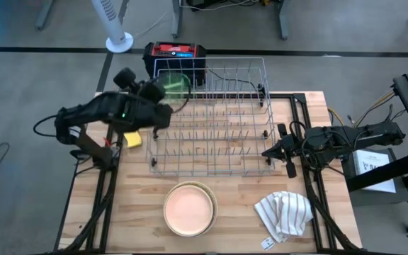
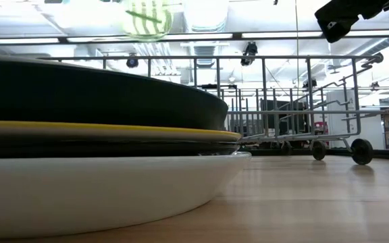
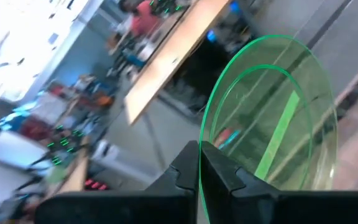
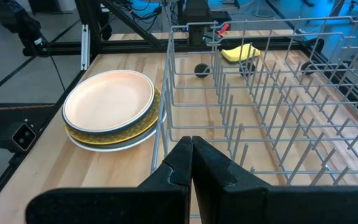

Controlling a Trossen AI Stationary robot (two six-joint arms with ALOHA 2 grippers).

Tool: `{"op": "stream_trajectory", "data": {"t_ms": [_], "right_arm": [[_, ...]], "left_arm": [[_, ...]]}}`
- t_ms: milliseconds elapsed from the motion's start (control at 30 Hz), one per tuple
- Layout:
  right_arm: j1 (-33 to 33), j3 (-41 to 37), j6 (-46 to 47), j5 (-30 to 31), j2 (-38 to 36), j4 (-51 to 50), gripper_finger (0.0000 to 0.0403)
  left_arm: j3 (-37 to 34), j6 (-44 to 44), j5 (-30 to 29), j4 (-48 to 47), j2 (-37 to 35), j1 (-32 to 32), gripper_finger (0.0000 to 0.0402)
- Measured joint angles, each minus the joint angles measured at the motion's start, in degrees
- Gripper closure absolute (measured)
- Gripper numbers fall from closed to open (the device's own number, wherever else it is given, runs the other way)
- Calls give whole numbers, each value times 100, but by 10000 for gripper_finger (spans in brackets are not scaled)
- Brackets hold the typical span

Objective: Sort dishes
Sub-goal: Put the green transparent plate into the dish rack

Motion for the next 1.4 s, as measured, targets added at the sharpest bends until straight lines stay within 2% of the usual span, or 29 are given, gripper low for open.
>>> {"op": "stream_trajectory", "data": {"t_ms": [333,600,833,1400], "right_arm": [[0,0,2,0,0,1,403],[0,0,4,0,0,1,403],[0,0,31,2,0,2,403],[-4,-7,28,1,-2,-6,403]], "left_arm": [[0,506,212,2,161,1295,401],[0,308,219,41,396,1992,401],[0,32,563,44,589,2424,401],[0,48,664,57,1361,2939,401]]}}
